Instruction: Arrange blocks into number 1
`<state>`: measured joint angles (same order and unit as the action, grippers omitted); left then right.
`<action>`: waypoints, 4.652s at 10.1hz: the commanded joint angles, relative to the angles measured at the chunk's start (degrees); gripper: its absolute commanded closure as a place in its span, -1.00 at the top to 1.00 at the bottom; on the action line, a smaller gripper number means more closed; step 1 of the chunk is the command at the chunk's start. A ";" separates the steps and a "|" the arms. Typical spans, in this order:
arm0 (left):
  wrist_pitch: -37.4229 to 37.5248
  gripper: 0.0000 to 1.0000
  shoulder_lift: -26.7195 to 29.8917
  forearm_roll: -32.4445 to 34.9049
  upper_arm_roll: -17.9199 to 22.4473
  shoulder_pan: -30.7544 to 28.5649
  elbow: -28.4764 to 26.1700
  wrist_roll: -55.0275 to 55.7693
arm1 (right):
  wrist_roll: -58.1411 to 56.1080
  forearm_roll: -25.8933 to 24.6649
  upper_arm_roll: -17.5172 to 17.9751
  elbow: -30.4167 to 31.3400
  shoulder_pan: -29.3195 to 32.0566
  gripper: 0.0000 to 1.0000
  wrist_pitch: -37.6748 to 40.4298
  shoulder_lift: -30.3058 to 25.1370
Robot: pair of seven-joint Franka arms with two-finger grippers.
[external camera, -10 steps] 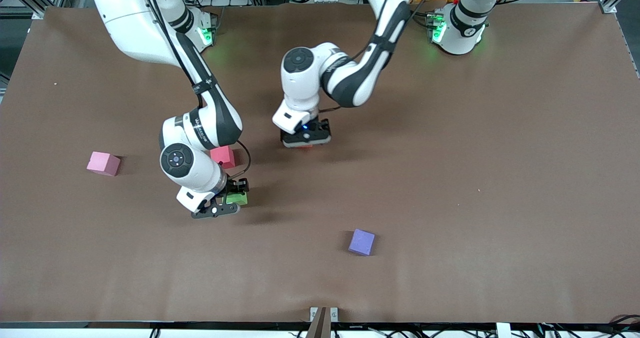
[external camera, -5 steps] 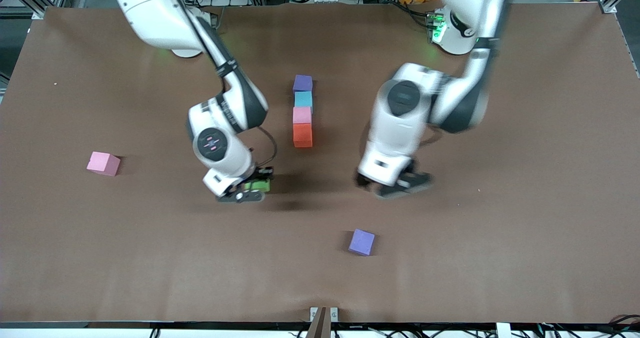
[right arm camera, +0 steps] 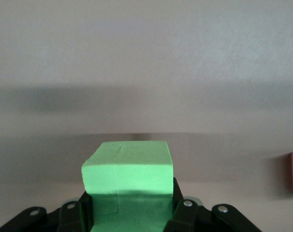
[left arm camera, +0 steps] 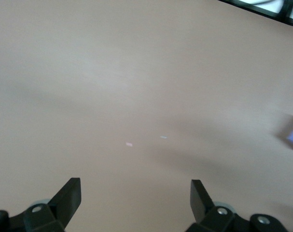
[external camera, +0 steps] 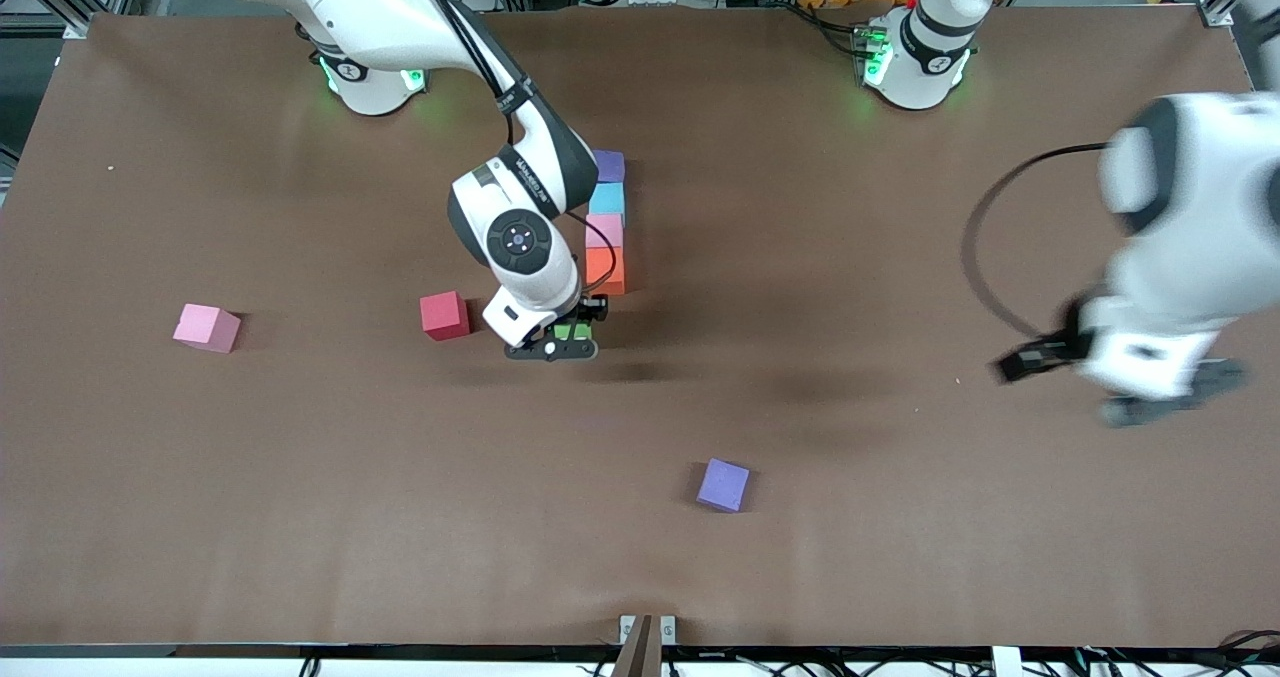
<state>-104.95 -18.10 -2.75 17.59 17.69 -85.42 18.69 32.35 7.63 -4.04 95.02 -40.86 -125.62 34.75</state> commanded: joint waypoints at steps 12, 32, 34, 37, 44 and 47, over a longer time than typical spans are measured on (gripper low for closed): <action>6.42 1.00 18.46 3.71 -24.09 -15.75 -10.75 -12.63 | 6.93 -3.41 -0.36 0.96 -4.67 -1.00 -5.78 2.52; 16.53 1.00 15.90 4.50 -26.55 -15.13 -2.12 -12.80 | 7.37 -3.41 -0.53 -2.89 0.06 1.00 2.54 -3.18; 16.44 1.00 15.90 4.42 -26.55 -15.14 -2.03 -12.80 | 7.37 -3.32 -0.45 -7.45 3.66 1.00 10.18 -6.87; 16.44 1.00 15.90 4.42 -26.55 -14.87 -2.03 -12.80 | 5.19 -3.32 -0.53 -10.64 9.64 1.00 14.87 -11.43; 16.35 1.00 15.90 4.50 -26.72 -14.78 -2.03 -12.80 | -24.65 -3.06 0.34 -6.42 34.75 1.00 27.95 -27.61; 16.35 1.00 15.90 4.50 -26.73 -14.78 -2.03 -12.80 | -27.78 -5.33 0.96 -5.64 40.06 1.00 31.57 -32.62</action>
<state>-89.37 -2.19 0.45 -8.85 3.01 -88.18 6.96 4.83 4.28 -5.10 86.29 -2.38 -94.17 6.03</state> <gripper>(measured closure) 0.000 0.000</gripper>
